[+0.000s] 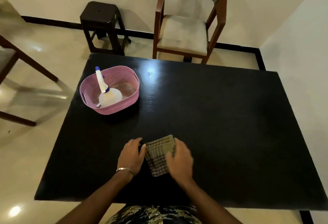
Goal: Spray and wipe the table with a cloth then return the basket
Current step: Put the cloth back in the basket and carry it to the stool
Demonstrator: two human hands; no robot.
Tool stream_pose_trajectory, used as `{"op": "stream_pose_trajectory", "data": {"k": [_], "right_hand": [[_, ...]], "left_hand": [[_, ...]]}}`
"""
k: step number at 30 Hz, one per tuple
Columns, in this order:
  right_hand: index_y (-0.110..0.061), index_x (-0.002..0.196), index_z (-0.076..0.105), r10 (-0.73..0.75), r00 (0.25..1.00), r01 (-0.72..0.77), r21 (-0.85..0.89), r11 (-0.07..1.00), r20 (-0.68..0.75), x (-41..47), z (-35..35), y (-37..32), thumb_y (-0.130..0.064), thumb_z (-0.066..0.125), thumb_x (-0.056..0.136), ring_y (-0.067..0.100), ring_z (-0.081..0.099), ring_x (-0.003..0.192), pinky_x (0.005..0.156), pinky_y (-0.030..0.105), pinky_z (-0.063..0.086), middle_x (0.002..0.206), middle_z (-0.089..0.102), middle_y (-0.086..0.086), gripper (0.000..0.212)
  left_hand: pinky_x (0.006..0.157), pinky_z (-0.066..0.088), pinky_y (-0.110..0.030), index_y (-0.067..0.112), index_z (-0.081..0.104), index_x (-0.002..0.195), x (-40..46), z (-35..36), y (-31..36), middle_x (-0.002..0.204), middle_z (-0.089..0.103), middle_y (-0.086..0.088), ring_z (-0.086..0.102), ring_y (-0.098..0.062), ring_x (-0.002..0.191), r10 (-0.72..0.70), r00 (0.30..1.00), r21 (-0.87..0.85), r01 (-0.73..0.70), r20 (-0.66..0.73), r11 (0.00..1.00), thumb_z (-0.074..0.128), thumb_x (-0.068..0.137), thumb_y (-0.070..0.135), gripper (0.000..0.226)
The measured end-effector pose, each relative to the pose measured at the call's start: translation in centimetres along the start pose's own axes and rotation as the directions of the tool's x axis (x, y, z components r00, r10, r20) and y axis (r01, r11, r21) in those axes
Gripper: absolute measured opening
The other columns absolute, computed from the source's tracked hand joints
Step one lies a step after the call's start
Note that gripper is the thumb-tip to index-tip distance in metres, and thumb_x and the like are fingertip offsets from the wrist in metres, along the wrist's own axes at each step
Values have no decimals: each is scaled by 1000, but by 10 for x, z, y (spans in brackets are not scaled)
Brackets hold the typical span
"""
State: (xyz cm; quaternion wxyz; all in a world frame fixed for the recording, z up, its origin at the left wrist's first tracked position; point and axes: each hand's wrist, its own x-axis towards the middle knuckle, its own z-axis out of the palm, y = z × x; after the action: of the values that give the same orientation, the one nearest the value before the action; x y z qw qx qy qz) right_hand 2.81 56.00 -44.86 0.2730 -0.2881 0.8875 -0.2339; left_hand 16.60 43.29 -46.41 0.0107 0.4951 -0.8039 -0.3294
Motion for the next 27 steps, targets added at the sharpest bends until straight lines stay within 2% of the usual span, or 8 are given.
{"op": "stream_pose_trajectory", "data": {"k": [4,7,10,12,16,20,24,27], "right_hand": [[-18,143,45,246,948,-242,-44,969,205,15,-19,14,-38,65,92,17,60,115,97,36,50,131,58,2,59],[-27,118,52,314,893,-294,-111,949,322,24,-16,2,-43,70,87,11,64,97,90,36,54,108,64,-6,39],[-27,98,53,340,888,-324,-102,940,309,29,-11,-8,-38,74,86,10,63,91,87,36,56,105,61,-5,27],[-29,93,55,285,920,-258,-132,957,267,27,-6,-16,-33,76,85,9,59,92,89,34,55,109,52,-5,23],[-27,95,51,239,938,-236,-42,971,252,17,-2,-22,-21,75,85,6,59,90,84,29,54,107,55,-7,26],[-27,106,41,378,881,-412,67,909,283,25,-8,-23,-23,77,84,10,65,89,84,35,59,100,59,-6,43],[-28,106,51,422,845,-435,-39,900,328,32,-8,-22,-31,79,83,9,66,91,89,37,58,101,64,-7,37],[-27,108,60,393,863,-382,-98,919,319,28,0,-20,-35,81,80,8,66,93,90,36,57,103,67,-7,36]], "left_hand": [[95,47,-32,18,54,130,-3,3,6,118,58,2,56,-14,106,-21,998,-69,26,66,997,54,92,40,43],[96,45,-32,19,54,129,-5,8,10,117,57,2,55,-15,109,-27,997,-63,31,73,998,56,90,38,43],[96,45,-32,20,54,128,-4,9,11,116,57,3,55,-15,108,-49,996,-74,54,69,996,57,89,37,42],[96,46,-31,21,54,128,-2,9,8,116,57,3,55,-13,108,-51,995,-81,58,84,995,57,89,37,42],[96,46,-28,23,53,129,0,8,3,116,56,6,54,-9,106,-45,994,-90,54,100,994,59,89,36,42],[96,46,-29,23,55,129,1,8,3,115,56,7,54,-9,106,-49,995,-98,57,90,993,58,90,35,41],[98,45,-30,23,52,131,-1,7,5,117,55,7,53,-9,108,-33,995,-74,40,95,996,58,90,35,44],[101,44,-33,23,48,135,-3,7,7,124,54,5,52,-12,113,8,996,1,-8,92,1000,57,90,36,48]]}}
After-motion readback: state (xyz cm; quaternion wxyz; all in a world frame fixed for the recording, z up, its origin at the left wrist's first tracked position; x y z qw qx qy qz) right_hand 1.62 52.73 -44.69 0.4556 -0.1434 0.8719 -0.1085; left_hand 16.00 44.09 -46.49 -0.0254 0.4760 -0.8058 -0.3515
